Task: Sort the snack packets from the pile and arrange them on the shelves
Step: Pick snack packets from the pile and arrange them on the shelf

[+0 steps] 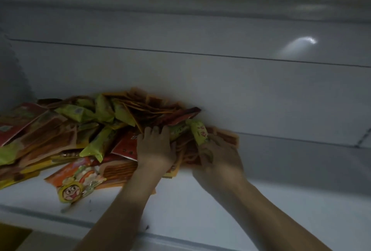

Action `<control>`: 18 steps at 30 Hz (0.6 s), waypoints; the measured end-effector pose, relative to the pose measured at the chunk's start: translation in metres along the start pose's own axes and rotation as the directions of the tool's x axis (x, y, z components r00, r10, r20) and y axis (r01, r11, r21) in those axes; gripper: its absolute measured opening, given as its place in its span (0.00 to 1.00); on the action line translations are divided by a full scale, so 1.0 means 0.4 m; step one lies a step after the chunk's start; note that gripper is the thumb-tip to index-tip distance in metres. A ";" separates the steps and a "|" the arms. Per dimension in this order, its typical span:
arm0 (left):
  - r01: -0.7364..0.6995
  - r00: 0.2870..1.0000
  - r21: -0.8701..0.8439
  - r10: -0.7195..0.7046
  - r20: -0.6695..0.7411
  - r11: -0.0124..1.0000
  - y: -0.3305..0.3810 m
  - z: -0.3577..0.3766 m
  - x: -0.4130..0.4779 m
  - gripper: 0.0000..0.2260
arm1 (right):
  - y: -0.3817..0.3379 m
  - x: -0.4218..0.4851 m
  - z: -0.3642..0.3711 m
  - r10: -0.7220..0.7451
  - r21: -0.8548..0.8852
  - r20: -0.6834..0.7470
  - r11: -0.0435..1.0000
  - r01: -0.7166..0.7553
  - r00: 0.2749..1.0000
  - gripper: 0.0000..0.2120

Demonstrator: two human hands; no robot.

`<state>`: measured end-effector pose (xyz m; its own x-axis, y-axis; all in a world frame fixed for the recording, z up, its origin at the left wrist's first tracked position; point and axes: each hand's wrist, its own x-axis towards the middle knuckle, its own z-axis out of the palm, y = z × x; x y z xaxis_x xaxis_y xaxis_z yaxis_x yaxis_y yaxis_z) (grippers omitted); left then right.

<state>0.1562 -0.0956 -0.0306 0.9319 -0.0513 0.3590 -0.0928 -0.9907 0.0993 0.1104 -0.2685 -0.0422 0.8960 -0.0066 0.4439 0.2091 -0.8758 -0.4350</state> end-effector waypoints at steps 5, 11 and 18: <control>0.015 1.000 -0.086 -0.016 -0.006 0.996 -0.003 0.001 0.006 0.19 | 0.013 0.005 -0.053 0.161 0.015 0.215 0.986 -0.168 0.963 0.34; -0.036 0.995 -0.254 0.012 -0.095 0.966 0.013 -0.009 -0.015 0.13 | 0.049 0.022 -0.058 0.205 0.121 0.227 0.964 -0.237 0.952 0.33; 0.111 0.991 -0.650 -0.132 0.017 0.752 0.105 -0.049 -0.041 0.09 | 0.111 0.048 -0.066 0.262 0.411 0.045 0.875 -0.257 0.964 0.30</control>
<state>0.1303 -0.1338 -0.0143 0.9418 0.0779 0.3271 -0.1939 -0.6687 0.7178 0.1265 -0.3203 -0.0322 0.9363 -0.2142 0.2783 0.1132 -0.5660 -0.8166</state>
